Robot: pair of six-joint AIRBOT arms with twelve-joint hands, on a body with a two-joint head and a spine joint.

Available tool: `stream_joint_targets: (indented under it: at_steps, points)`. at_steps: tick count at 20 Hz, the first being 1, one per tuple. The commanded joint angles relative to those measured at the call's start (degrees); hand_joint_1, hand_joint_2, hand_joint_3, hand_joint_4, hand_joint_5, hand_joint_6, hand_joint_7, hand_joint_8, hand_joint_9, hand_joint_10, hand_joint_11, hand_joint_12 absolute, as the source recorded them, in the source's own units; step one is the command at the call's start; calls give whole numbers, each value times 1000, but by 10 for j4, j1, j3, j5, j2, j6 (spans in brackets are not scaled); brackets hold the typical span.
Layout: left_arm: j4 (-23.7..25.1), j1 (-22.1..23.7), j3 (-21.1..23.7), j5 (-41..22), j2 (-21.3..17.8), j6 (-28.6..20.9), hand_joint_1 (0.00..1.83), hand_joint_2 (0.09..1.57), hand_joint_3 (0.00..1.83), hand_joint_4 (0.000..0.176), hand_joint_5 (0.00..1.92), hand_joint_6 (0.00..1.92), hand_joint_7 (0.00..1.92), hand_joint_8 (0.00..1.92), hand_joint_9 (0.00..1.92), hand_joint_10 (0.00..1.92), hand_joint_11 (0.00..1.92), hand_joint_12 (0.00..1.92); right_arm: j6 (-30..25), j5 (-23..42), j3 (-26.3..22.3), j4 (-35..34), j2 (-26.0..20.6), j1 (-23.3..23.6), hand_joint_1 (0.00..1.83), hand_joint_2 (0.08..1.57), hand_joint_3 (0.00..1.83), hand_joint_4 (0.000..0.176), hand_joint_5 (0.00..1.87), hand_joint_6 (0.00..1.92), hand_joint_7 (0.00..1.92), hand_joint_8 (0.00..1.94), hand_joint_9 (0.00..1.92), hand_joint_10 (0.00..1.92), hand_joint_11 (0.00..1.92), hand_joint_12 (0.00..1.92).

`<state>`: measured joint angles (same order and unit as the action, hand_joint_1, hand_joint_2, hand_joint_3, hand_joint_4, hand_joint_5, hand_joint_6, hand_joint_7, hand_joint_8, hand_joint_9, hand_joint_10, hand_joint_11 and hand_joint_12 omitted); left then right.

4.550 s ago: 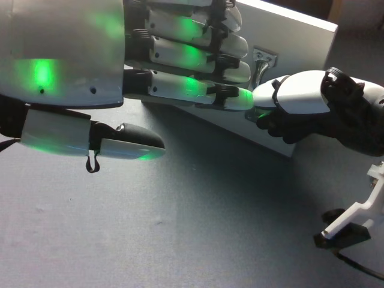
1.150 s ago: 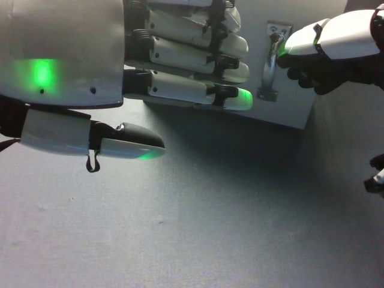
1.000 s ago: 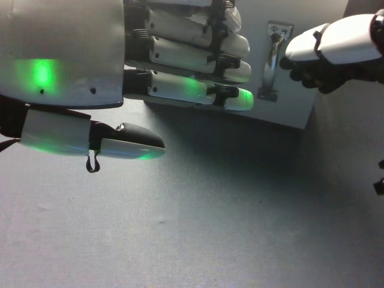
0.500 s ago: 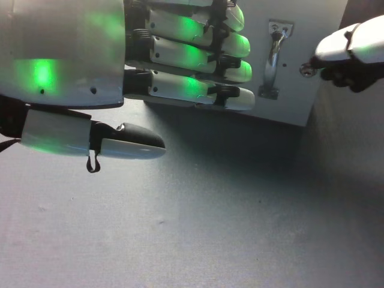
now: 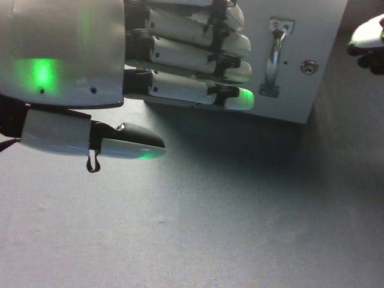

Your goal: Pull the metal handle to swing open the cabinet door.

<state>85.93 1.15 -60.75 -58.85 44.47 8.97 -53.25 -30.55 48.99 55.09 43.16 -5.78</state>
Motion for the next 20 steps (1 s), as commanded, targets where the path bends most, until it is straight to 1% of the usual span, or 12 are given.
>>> stream_joint_targets:
  at_steps: [1, 4, 7, 10, 13, 20]
  points:
    - [-57, 5, -1, -14, -4, 4, 0, 1548, 0, 0, 373, 2, 406, 2, 382, 3, 66, 766, -2, 15, 4, 22, -4, 11, 0, 1571, 111, 0, 427, 4, 442, 1, 405, 2, 0, 1010]
    - [-57, 5, -1, -14, -4, 4, 0, 1551, 2, 0, 365, 0, 404, 1, 379, 1, 59, 762, -2, 15, 11, 22, -4, 13, 0, 1571, 111, 0, 423, 1, 440, 1, 402, 1, 0, 994]
    - [-57, 5, -1, -14, -4, 4, 0, 1554, 3, 0, 349, 0, 396, 0, 375, 0, 52, 758, -2, 15, 20, 15, -2, 23, 0, 1571, 112, 0, 416, 0, 433, 0, 398, 0, 0, 1018]
    - [-57, 5, -1, -14, -4, 4, 0, 1560, 4, 0, 365, 6, 410, 5, 389, 5, 61, 762, -2, 16, 27, 0, -2, 24, 0, 1571, 112, 0, 417, 0, 433, 0, 399, 0, 0, 1029]
    - [-57, 5, -1, -14, -4, 4, 0, 1557, 2, 0, 374, 8, 419, 8, 395, 7, 68, 765, -2, 16, 35, -4, 0, 34, 0, 1571, 109, 0, 413, 0, 433, 1, 400, 1, 0, 1018]
    - [-57, 5, -1, -14, -4, 4, 0, 1555, 0, 0, 380, 7, 427, 7, 406, 7, 81, 771, -2, 20, 58, -76, 4, 41, 0, 1571, 114, 0, 417, 2, 434, 1, 398, 2, 0, 1000]
